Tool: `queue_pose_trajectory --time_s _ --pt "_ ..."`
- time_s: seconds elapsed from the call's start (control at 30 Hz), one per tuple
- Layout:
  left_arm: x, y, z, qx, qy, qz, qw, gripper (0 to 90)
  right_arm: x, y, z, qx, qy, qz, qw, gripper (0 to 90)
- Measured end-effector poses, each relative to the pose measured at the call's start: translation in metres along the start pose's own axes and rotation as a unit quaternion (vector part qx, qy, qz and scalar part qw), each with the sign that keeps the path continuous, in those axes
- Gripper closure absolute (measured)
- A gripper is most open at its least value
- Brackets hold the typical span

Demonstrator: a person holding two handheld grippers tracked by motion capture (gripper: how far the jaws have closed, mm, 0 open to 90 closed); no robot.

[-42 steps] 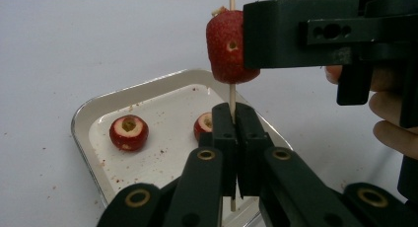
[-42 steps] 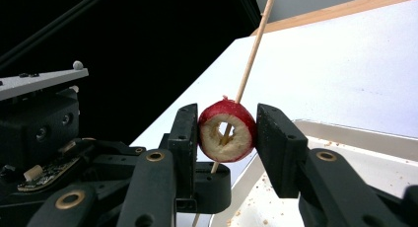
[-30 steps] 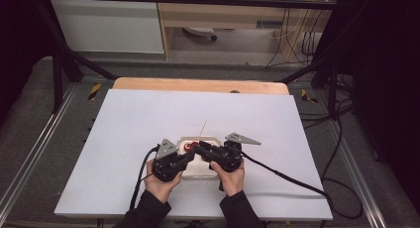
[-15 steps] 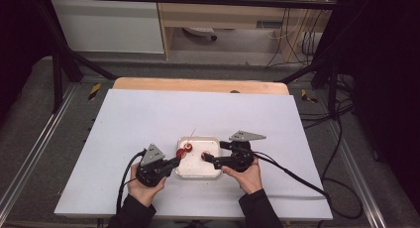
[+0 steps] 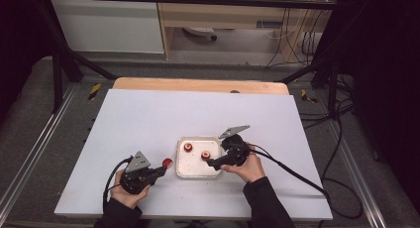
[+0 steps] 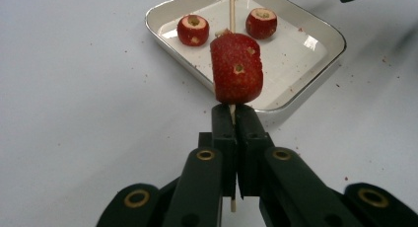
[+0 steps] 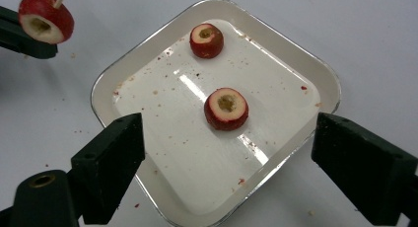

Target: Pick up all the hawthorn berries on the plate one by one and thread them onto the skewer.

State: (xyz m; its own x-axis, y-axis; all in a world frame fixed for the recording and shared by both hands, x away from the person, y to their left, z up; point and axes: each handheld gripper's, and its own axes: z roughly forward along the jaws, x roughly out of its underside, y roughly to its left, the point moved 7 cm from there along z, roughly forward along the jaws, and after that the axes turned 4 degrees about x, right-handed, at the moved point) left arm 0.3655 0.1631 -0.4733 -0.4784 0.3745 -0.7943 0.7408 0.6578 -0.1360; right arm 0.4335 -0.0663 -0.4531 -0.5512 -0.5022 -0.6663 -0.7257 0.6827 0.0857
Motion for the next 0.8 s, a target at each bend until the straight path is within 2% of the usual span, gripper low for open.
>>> queue_pose_trajectory --time_s 0.13,0.2,0.27,0.43,0.63,0.8 --pt "0.005 0.000 0.000 0.003 0.008 0.004 1.0000 88.0 -0.007 0.000 0.007 0.004 0.040 -0.033 0.9987 14.9" --pt "0.006 0.001 -0.001 0.002 0.007 0.004 1.0000 87.9 -0.008 0.003 0.010 -0.007 0.069 -0.055 0.9961 16.4" --pt "0.007 0.001 -0.002 0.002 0.009 0.003 1.0000 88.0 -0.009 0.004 0.013 -0.005 0.090 -0.076 0.9930 18.5" --pt "0.009 0.002 -0.001 0.002 0.012 0.003 0.9999 88.0 -0.013 0.006 0.022 -0.015 0.112 -0.105 0.9880 24.3" --pt "0.009 0.002 0.000 0.003 0.012 0.004 0.9999 88.0 -0.016 0.005 0.036 -0.030 0.139 -0.119 0.9827 35.0" --pt "0.009 0.002 0.000 0.004 0.013 0.005 0.9999 88.0 -0.020 0.005 0.045 -0.046 0.148 -0.119 0.9807 43.6"
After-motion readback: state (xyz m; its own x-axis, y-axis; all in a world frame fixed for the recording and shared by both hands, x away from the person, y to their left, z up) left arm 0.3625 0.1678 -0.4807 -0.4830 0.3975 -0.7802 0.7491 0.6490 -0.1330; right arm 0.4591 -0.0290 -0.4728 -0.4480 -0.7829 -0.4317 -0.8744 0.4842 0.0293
